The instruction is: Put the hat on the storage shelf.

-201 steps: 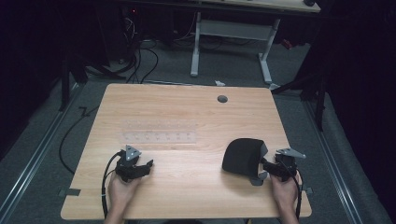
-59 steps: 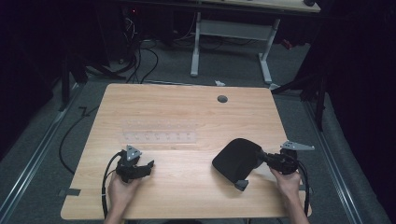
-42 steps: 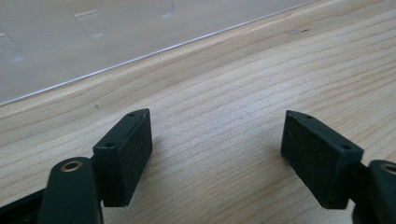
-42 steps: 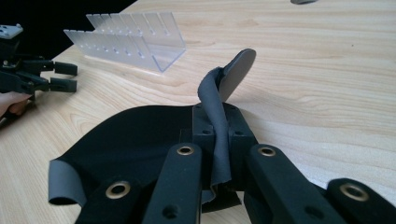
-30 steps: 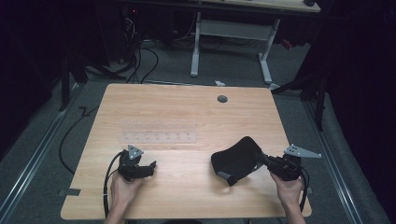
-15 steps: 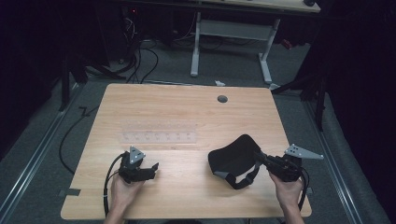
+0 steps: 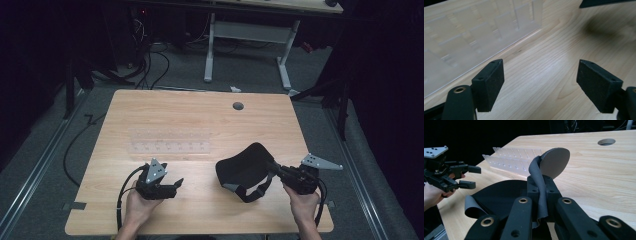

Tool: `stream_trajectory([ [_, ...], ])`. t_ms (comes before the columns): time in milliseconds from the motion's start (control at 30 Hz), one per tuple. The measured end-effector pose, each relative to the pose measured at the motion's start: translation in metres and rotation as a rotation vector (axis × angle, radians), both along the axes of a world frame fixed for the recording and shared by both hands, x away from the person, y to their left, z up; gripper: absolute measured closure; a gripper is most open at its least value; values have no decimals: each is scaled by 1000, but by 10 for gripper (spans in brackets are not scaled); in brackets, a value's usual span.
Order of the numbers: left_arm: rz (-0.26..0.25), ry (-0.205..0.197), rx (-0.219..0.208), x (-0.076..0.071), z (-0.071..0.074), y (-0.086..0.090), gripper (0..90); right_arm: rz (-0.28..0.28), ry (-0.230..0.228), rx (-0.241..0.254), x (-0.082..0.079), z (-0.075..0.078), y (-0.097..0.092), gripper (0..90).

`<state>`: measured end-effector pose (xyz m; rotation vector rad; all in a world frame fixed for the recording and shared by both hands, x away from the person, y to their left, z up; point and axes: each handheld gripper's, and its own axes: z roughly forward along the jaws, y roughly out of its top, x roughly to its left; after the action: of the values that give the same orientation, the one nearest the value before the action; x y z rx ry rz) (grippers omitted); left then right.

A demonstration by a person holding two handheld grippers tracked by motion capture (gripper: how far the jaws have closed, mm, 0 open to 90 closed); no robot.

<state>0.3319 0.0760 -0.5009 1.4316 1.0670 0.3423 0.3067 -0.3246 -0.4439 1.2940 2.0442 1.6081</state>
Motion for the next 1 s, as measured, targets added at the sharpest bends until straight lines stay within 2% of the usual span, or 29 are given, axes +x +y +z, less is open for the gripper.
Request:
stream_trajectory([
  [133,-43,-3,-29,-5,8,-8,211,10,1,10,1,1,3,865],
  [233,-66,-2,-35,-7,10,-14,207,17,4,16,2,1,7,865],
  [433,-110,-3,-26,-10,13,-24,209,41,10,26,5,2,16,865],
  [1000,-185,1,-20,-17,13,-41,222,92,24,34,9,3,38,864],
])
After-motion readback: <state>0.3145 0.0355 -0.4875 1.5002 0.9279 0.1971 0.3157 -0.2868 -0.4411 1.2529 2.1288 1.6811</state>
